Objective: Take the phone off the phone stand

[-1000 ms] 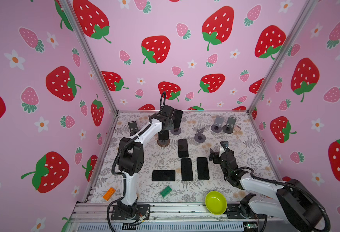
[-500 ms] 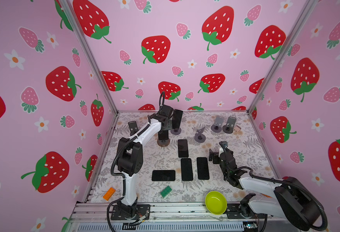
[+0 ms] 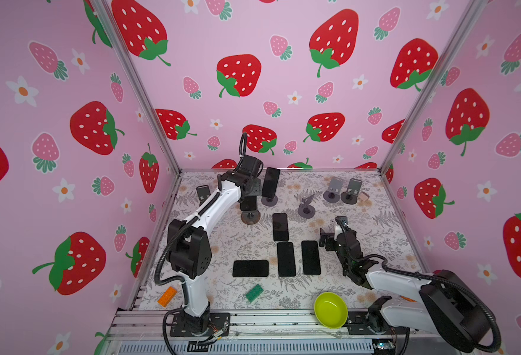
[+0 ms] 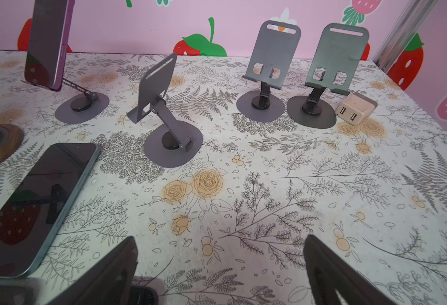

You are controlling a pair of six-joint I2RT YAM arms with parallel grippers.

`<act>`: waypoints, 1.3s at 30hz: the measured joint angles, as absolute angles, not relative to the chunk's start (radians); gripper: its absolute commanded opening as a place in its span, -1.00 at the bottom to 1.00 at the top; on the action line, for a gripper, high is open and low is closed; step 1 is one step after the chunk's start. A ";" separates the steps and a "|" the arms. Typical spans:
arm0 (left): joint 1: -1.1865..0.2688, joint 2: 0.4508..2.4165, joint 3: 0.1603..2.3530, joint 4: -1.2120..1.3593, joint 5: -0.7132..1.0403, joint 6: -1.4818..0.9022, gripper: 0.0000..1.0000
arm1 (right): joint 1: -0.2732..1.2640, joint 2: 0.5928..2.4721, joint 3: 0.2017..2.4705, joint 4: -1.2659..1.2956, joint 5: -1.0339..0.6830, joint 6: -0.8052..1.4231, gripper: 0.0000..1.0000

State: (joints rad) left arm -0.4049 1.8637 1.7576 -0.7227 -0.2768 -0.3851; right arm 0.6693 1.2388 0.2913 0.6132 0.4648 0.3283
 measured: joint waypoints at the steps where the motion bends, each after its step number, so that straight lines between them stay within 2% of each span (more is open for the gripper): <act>1: -0.405 1.847 1.758 -0.726 -0.276 -0.385 0.34 | 0.669 1.239 0.291 0.613 0.461 0.327 0.99; 13: -0.453 1.705 1.678 -0.775 -0.192 -0.305 0.35 | 0.669 1.251 0.291 0.626 0.451 0.319 0.99; 25: -0.503 1.682 1.519 -0.760 0.051 -0.047 0.28 | 0.669 1.261 0.291 0.635 0.455 0.316 0.99; 31: -0.542 1.714 1.479 -0.773 0.049 0.062 0.31 | 0.669 1.262 0.292 0.643 0.447 0.316 0.99; 39: -0.633 1.744 1.374 -0.753 -0.053 0.213 0.33 | 0.669 1.262 0.292 0.661 0.417 0.311 0.99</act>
State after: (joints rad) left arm -0.6331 1.7443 1.3743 -0.7528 -0.0528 0.2127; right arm 0.6693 1.2617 0.2916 0.6609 0.4168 0.3111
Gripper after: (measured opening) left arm 0.753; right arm 0.995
